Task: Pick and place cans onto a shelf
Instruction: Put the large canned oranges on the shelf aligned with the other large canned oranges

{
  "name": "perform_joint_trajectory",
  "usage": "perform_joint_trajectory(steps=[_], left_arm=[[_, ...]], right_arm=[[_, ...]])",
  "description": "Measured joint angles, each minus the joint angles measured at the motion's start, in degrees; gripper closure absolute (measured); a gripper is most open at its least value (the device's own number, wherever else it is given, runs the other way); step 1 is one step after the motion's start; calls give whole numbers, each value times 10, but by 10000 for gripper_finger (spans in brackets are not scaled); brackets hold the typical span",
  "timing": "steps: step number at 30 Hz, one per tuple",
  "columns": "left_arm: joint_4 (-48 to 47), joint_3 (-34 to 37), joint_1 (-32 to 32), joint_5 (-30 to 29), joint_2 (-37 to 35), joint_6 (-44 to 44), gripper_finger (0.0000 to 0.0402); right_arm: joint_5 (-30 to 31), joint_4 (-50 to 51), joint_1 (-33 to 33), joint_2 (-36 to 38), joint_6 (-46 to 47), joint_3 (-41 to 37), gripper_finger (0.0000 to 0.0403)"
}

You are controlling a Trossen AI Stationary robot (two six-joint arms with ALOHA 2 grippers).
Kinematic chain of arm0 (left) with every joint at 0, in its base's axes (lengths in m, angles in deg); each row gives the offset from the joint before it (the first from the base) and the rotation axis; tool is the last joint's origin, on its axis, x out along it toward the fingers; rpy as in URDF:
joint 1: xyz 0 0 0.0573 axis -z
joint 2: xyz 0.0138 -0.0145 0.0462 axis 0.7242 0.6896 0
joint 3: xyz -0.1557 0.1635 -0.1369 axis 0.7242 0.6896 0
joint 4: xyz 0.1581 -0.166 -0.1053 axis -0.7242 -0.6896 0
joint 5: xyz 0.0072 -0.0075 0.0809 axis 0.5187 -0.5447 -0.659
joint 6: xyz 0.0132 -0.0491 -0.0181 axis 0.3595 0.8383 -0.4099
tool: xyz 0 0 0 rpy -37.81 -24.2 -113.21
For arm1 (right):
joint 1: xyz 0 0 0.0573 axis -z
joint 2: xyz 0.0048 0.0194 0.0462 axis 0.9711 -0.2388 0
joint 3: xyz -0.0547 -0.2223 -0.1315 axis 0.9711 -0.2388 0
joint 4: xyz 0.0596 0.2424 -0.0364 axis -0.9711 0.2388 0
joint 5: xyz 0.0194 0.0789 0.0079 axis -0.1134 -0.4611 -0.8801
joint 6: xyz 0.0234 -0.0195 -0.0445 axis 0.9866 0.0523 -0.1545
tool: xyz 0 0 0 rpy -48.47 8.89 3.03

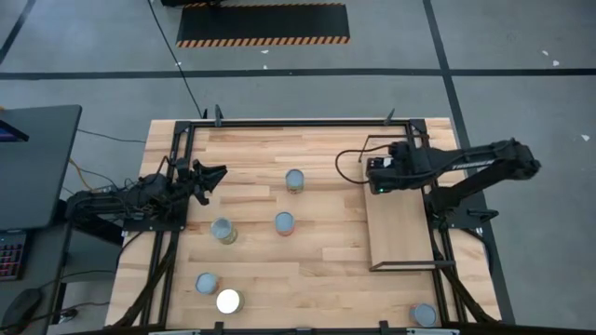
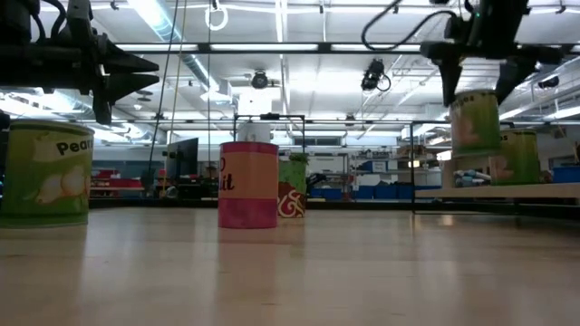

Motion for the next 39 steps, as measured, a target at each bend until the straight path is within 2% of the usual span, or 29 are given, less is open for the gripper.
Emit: perform_joint_trajectory(steps=[4,9,16,22,35,39], left_arm=[[0,0,0,0,0,0,296],[0,0,0,0,0,1,296],[9,0,0,0,0,1,296],[21,0,0,0,0,1,296],[22,0,0,0,0,0,296],[26,0,0,0,0,0,296]], right_arm=[[6,-71,19,5,-8,-47,66],[8,-166,44,-10,-63,-70,67],[20,-159,83,-50,-80,-70,67],[9,-155,106,-57,-94,-69,65],[6,-143,114,-47,-124,-70,36],[15,-113,114,-46,-149,-45,36]])
